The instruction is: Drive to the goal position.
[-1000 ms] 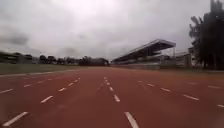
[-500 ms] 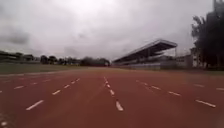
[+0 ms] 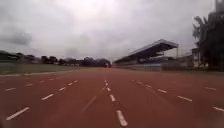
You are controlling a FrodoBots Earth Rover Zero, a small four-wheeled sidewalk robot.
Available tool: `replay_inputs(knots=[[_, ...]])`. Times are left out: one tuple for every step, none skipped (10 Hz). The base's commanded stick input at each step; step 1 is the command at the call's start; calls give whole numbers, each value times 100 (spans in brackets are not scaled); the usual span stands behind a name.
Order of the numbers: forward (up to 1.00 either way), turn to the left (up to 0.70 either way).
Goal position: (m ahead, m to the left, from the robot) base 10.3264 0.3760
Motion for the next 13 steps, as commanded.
replay_inputs(knots=[[70, 0], [70, 0], [70, 0], [70, 0], [70, 0], [70, 0], [70, 0], [70, 0], [70, 0], [70, 0], [70, 0], [70, 0], [70, 0]])
